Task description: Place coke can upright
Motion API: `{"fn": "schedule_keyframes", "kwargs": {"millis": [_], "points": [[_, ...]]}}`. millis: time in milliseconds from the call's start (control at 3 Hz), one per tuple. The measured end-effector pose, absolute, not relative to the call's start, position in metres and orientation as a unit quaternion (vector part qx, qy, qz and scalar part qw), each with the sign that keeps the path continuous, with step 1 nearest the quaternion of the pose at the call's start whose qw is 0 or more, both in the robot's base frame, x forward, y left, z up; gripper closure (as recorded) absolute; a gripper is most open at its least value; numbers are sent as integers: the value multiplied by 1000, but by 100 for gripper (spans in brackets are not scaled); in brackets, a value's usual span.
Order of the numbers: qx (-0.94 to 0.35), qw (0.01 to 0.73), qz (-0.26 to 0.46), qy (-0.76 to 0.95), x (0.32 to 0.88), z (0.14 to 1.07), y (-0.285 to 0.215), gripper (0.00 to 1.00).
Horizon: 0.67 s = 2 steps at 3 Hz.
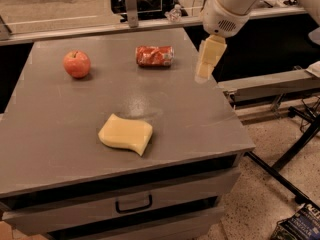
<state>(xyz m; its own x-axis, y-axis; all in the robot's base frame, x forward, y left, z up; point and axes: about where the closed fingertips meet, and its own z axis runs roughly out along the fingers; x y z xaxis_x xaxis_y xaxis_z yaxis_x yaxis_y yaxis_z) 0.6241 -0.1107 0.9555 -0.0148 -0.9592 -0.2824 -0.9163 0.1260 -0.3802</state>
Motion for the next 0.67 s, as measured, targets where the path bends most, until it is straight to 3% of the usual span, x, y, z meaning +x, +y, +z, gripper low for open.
{"fn": "schedule_keyframes", "kwargs": {"millis": [667], "points": [[-659,249,-50,708,636,947,-98,0]]}}
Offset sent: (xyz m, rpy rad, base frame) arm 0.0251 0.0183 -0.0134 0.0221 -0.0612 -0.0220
